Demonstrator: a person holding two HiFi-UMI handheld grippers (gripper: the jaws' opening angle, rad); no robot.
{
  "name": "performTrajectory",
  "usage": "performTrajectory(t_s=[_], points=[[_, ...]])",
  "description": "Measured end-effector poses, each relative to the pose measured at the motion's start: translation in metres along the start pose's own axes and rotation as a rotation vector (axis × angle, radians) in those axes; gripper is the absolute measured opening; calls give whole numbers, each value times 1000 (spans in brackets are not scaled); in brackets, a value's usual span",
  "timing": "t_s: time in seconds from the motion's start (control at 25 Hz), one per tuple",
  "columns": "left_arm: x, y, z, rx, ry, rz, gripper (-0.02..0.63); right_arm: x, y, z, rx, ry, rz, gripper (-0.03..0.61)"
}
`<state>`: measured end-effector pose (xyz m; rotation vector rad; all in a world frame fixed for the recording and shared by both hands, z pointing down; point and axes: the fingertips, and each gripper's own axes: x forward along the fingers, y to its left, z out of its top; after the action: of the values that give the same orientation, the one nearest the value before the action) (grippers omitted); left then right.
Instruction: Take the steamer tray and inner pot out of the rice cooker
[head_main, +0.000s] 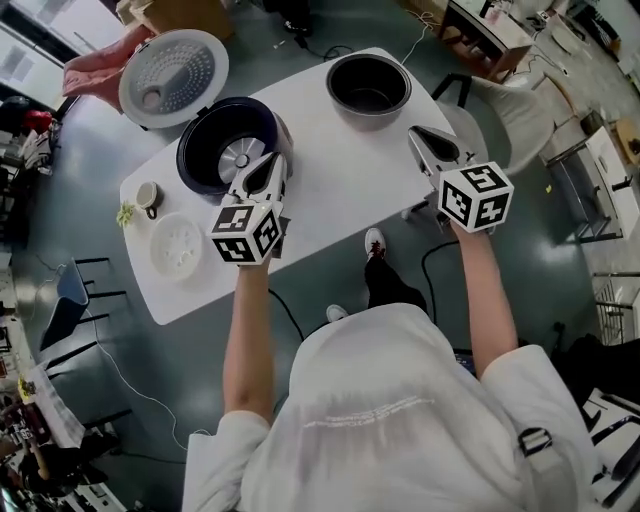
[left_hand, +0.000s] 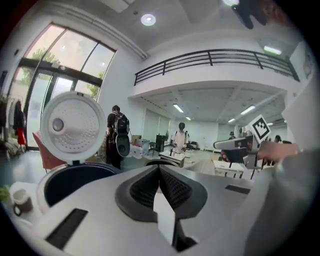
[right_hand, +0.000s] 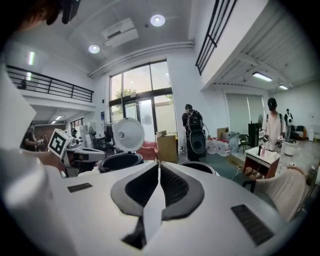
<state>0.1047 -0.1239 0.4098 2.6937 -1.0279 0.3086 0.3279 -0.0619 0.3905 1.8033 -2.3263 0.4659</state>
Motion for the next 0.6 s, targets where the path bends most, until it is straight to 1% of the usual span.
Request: performTrajectory(t_s=[0.08, 0.32, 0.44, 0.6], points=[[-27, 7, 3, 60, -3, 39, 15, -5, 27, 3, -58, -6, 33, 34], [-127, 22, 21, 165, -58, 135, 15, -23, 122, 23, -156, -59, 140, 31], [-158, 18, 29, 218, -83, 152, 15, -30, 148, 32, -204, -82, 164, 29], [-190, 17, 40, 235, -129, 178, 15, -35, 177, 43, -286, -105, 189, 29]])
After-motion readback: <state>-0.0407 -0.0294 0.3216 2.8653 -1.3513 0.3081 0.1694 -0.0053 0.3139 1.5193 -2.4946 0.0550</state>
